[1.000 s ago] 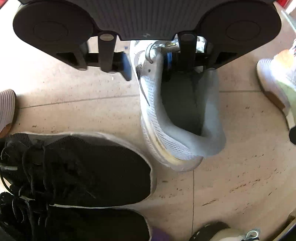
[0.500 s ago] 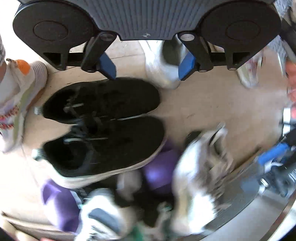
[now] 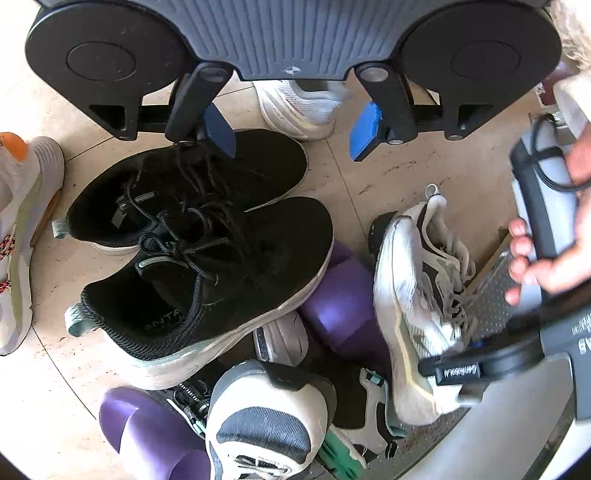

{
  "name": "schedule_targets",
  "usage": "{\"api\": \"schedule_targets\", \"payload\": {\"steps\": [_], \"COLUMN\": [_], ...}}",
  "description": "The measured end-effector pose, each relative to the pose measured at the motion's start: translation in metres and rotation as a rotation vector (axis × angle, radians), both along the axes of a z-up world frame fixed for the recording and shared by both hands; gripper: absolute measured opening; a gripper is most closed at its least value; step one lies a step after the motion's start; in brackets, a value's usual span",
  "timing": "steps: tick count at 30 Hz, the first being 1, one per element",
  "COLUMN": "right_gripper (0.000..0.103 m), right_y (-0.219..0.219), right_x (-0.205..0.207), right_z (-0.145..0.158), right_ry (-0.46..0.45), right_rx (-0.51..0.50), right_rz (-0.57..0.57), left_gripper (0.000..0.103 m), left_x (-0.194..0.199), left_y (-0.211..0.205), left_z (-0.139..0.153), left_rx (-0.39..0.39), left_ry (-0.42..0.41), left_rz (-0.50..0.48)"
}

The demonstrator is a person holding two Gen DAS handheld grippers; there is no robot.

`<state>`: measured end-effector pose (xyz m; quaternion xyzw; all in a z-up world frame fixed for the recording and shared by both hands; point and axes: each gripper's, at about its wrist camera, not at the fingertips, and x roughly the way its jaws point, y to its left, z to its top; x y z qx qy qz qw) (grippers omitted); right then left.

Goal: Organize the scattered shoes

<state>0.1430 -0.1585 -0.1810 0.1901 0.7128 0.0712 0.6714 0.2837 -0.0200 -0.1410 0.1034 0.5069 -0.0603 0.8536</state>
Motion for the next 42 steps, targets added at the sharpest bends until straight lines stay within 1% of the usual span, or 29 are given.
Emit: {"api": "schedule_targets", "payload": {"steps": [1, 3, 4, 6, 8, 10, 12, 13, 14, 18, 19, 20, 21, 22, 23, 24, 25, 26, 27, 28, 30, 31, 33, 35, 37, 38, 39, 41, 42], "right_gripper": [0.071, 0.071, 0.071, 0.071, 0.071, 0.071, 0.071, 0.071, 0.071, 0.071, 0.071, 0.071, 0.072, 0.073, 0.074, 0.075, 0.075, 0.075, 0.075, 0.074, 0.060, 0.056, 0.048, 0.045, 0.044, 0.043, 0.043, 0.041, 0.038], "right_y": [0.001, 0.004, 0.005, 0.008, 0.010, 0.013, 0.018, 0.020, 0.022, 0.035, 0.039, 0.042, 0.046, 0.048, 0.051, 0.054, 0.059, 0.066, 0.073, 0.080, 0.097, 0.105, 0.120, 0.129, 0.132, 0.130, 0.129, 0.133, 0.136], "right_x": [0.000, -0.002, -0.003, -0.008, -0.013, -0.021, -0.031, -0.035, -0.039, -0.061, -0.065, -0.068, -0.072, -0.073, -0.075, -0.076, -0.077, -0.079, -0.080, -0.083, -0.092, -0.096, -0.100, -0.099, -0.095, -0.092, -0.088, -0.083, -0.081], "right_z": [0.000, 0.003, 0.004, 0.007, 0.007, 0.006, 0.007, 0.007, 0.007, 0.012, 0.014, 0.016, 0.018, 0.020, 0.022, 0.025, 0.026, 0.027, 0.027, 0.027, 0.024, 0.022, 0.015, 0.009, 0.000, -0.005, -0.010, -0.016, -0.018], "right_ry": [-0.002, -0.015, -0.020, -0.030, -0.031, -0.025, -0.027, -0.029, -0.029, -0.031, -0.035, -0.038, -0.040, -0.038, -0.038, -0.039, -0.042, -0.049, -0.056, -0.061, -0.069, -0.076, -0.090, -0.099, -0.096, -0.085, -0.070, -0.058, -0.058], "right_rx": [-0.005, -0.013, -0.015, -0.029, -0.036, -0.039, -0.051, -0.057, -0.061, -0.086, -0.095, -0.104, -0.115, -0.121, -0.121, -0.117, -0.110, -0.099, -0.089, -0.078, -0.054, -0.048, -0.049, -0.064, -0.087, -0.084, -0.080, -0.081, -0.084], "right_rz": [0.003, 0.012, 0.016, 0.030, 0.037, 0.041, 0.067, 0.080, 0.093, 0.166, 0.185, 0.204, 0.228, 0.240, 0.249, 0.261, 0.278, 0.302, 0.325, 0.351, 0.407, 0.431, 0.477, 0.491, 0.470, 0.440, 0.406, 0.395, 0.403], "left_gripper": [0.026, 0.026, 0.026, 0.026, 0.026, 0.026, 0.026, 0.026, 0.026, 0.026, 0.031, 0.041, 0.047, 0.057, 0.076, 0.076, 0.075, 0.081, 0.085, 0.091, 0.091, 0.091, 0.088, 0.079, 0.073, 0.073, 0.074, 0.081, 0.082], "left_x": [-0.005, -0.027, -0.038, -0.053, -0.087, -0.130, -0.170, -0.177, -0.199, -0.242, -0.252, -0.258, -0.260, -0.260, -0.260, -0.261, -0.262, -0.261, -0.261, -0.263, -0.267, -0.270, -0.276, -0.283, -0.282, -0.276, -0.273, -0.262, -0.259], "left_y": [0.004, 0.012, 0.014, 0.015, 0.030, 0.047, 0.060, 0.062, 0.069, 0.080, 0.081, 0.084, 0.084, 0.084, 0.087, 0.089, 0.091, 0.092, 0.093, 0.094, 0.097, 0.100, 0.107, 0.123, 0.136, 0.145, 0.149, 0.153, 0.153], "left_z": [0.006, 0.030, 0.042, 0.053, 0.073, 0.082, 0.077, 0.077, 0.066, 0.021, -0.001, -0.005, -0.013, -0.024, -0.030, -0.029, -0.022, -0.005, 0.004, 0.022, 0.030, 0.030, 0.020, 0.001, -0.013, -0.020, -0.021, -0.016, -0.014], "left_rx": [-0.023, -0.063, -0.074, -0.086, -0.096, -0.074, -0.034, -0.028, -0.008, 0.019, 0.022, 0.025, 0.034, 0.037, 0.012, -0.013, -0.012, 0.041, 0.070, 0.117, 0.139, 0.136, 0.121, 0.092, 0.067, 0.024, -0.003, -0.064, -0.069], "left_ry": [-0.008, -0.042, -0.057, -0.066, -0.061, -0.033, 0.008, 0.015, 0.054, 0.164, 0.189, 0.201, 0.236, 0.334, 0.454, 0.503, 0.520, 0.483, 0.455, 0.393, 0.372, 0.374, 0.371, 0.360, 0.405, 0.432, 0.433, 0.400, 0.385], "left_rz": [0.008, 0.008, 0.009, 0.019, 0.047, 0.086, 0.133, 0.140, 0.172, 0.243, 0.234, 0.227, 0.218, 0.221, 0.239, 0.246, 0.261, 0.271, 0.272, 0.274, 0.289, 0.296, 0.309, 0.342, 0.385, 0.448, 0.477, 0.530, 0.528]}}
